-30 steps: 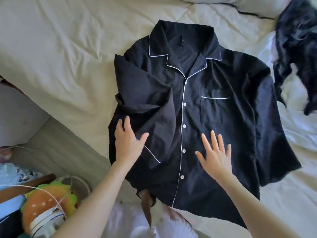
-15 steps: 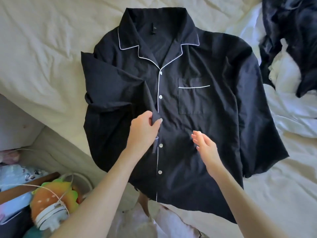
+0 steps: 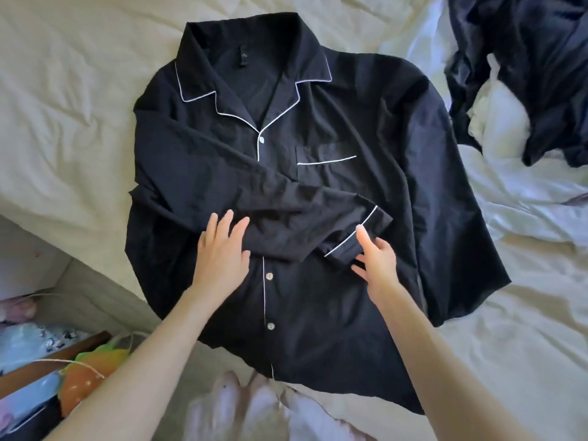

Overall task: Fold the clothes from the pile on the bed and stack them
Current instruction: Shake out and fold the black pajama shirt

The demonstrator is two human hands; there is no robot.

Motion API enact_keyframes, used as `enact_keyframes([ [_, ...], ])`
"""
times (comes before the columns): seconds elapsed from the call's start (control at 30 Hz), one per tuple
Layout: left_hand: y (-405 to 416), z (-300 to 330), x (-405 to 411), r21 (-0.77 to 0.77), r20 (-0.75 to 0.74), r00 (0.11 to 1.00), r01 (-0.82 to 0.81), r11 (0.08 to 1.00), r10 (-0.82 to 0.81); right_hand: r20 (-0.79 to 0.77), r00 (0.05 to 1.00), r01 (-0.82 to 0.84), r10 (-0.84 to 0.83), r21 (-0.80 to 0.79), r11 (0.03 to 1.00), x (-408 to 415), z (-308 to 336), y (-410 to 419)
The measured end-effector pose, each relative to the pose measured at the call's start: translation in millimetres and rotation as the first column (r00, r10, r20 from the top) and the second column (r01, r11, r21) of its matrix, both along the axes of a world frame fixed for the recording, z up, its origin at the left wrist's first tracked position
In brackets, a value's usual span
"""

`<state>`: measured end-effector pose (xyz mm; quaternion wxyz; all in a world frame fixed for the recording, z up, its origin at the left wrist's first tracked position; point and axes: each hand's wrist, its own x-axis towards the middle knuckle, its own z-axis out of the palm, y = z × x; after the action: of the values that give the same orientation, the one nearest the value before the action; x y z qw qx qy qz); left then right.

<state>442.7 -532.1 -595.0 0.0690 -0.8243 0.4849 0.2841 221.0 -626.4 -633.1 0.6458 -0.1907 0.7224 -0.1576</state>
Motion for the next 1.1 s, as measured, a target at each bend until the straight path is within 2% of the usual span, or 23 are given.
enact_keyframes([
  [0.1, 4, -11, 8, 0.155, 0.003, 0.991, 0.132, 0.979, -0.134, 0.025, 0.995, 0.092, -0.093, 0.066, 0.994, 13, -7, -10],
  [0.2, 6, -16, -1, 0.147, -0.025, 0.986, 0.169, 0.974, -0.168, -0.024, 0.991, 0.130, -0.130, 0.000, 0.992, 7, -2, -11],
  [0.3, 10, -17, -17, 0.092, -0.081, 0.989, 0.135, 0.987, -0.128, -0.085, 0.989, 0.114, -0.121, -0.082, 0.990, -20, 6, -1],
  [0.5, 27, -9, -31, 0.042, -0.205, 0.978, -0.028, 0.999, 0.036, -0.324, 0.941, -0.093, 0.093, 0.015, 0.996, -73, 8, 23],
  [0.6, 39, -4, -22, -0.011, -0.310, 0.938, -0.167, 0.986, 0.155, -0.570, 0.799, -0.260, 0.190, -0.042, 0.965, -68, 18, 21],
  [0.7, 45, 4, -5, -0.128, -0.371, 0.864, -0.411, 0.903, 0.341, -0.675, 0.700, -0.441, 0.235, -0.150, 0.885, -45, 32, 8],
  [0.77, 45, 10, 11, -0.209, -0.333, 0.825, -0.536, 0.818, 0.456, -0.678, 0.664, -0.565, 0.314, -0.181, 0.805, -19, 38, -3],
  [0.83, 43, 16, 31, -0.307, -0.271, 0.813, -0.581, 0.754, 0.516, -0.658, 0.640, -0.671, 0.396, -0.229, 0.705, 15, 41, -14],
  [0.93, 39, 19, 66, -0.415, -0.185, 0.827, -0.555, 0.721, 0.530, -0.616, 0.589, -0.787, 0.523, -0.292, 0.543, 77, 41, -31],
  [1.0, 36, 16, 90, -0.434, -0.095, 0.865, -0.481, 0.761, 0.493, -0.583, 0.538, -0.840, 0.609, -0.309, 0.447, 120, 39, -41],
  [1.1, 34, 5, 124, -0.396, -0.016, 0.928, -0.349, 0.849, 0.373, -0.546, 0.494, -0.868, 0.677, -0.349, 0.353, 187, 35, -56],
])
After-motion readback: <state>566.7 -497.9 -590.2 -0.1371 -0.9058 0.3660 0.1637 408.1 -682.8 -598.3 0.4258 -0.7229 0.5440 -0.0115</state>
